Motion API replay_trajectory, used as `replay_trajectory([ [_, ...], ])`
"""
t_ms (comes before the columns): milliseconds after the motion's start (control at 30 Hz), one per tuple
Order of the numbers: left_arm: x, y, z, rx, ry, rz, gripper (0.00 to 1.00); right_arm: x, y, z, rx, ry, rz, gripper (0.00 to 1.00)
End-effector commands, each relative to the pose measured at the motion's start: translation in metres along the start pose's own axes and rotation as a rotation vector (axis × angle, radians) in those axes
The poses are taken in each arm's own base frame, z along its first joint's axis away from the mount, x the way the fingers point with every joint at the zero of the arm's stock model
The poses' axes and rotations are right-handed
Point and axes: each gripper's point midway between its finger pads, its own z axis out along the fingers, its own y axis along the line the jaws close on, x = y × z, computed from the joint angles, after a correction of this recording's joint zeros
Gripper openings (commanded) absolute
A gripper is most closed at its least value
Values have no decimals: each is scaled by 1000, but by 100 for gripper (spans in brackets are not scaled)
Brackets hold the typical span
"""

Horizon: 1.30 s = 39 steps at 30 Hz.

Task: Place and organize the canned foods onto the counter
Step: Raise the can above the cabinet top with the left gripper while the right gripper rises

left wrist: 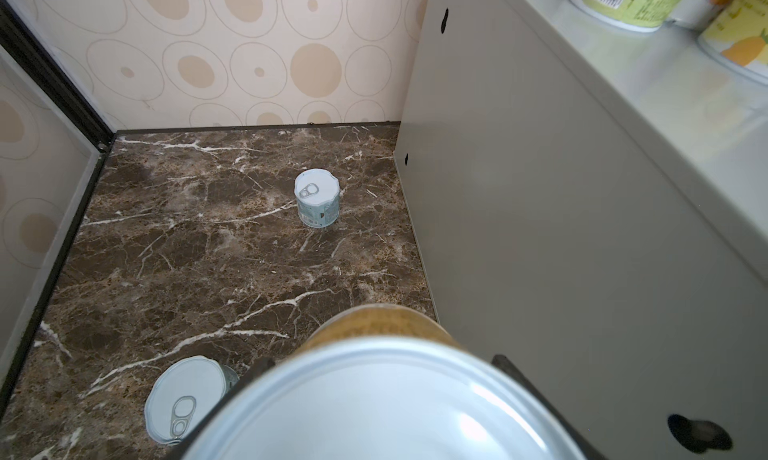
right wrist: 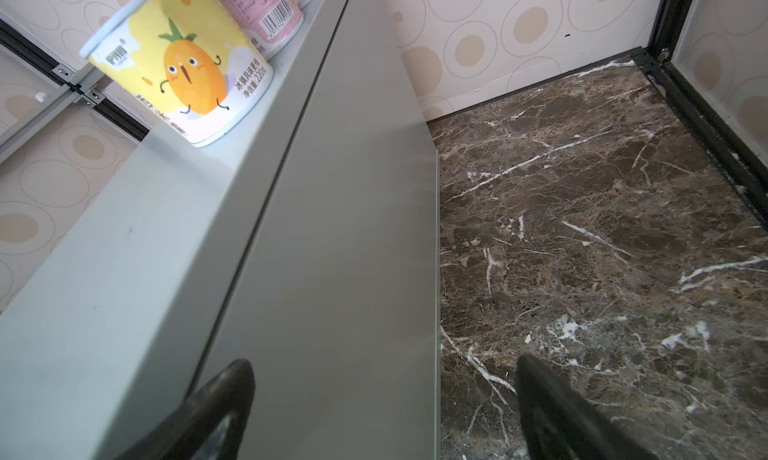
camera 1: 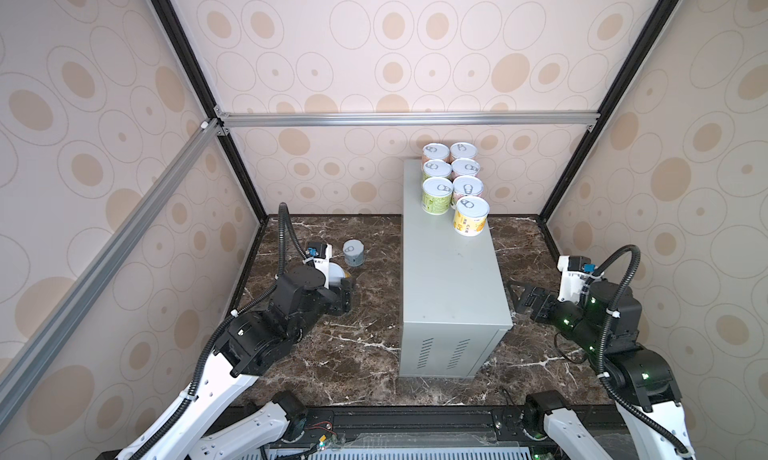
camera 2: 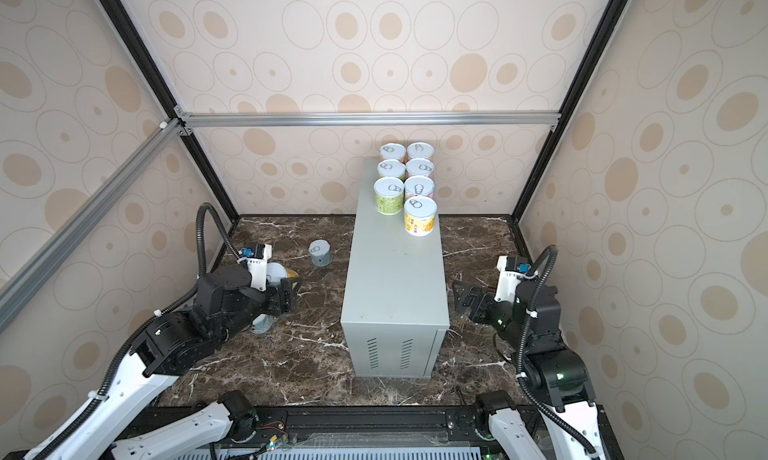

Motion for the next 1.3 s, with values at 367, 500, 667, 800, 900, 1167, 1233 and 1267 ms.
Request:
replay_trajectory([
  [367, -54, -13, -21, 33, -81, 61, 71, -15, 9, -1, -3, -4, -32, 99],
  [500, -62, -18, -19, 38, -73, 85, 72, -18, 10, -2, -2, -11, -37, 99],
  [667, -71, -27, -16, 59, -68, 110, 71, -21, 10, -2, 1, -18, -39, 100],
  [800, -80, -34, -13, 74, -63, 129, 71, -25, 12, -3, -1, -25, -40, 99],
  [900, -90, -40, -12, 87, -67, 143, 71, -30, 14, -4, -2, -35, -39, 100],
  [1167, -107, -59, -2, 131, -60, 171, 71, -45, 20, -4, -13, -63, -34, 100],
  [1233, -110, -65, 1, 146, -58, 176, 71, -46, 21, -2, -12, -57, -34, 99],
  [1267, -112, -67, 2, 153, -57, 179, 71, -47, 21, -2, -11, -57, -33, 100],
])
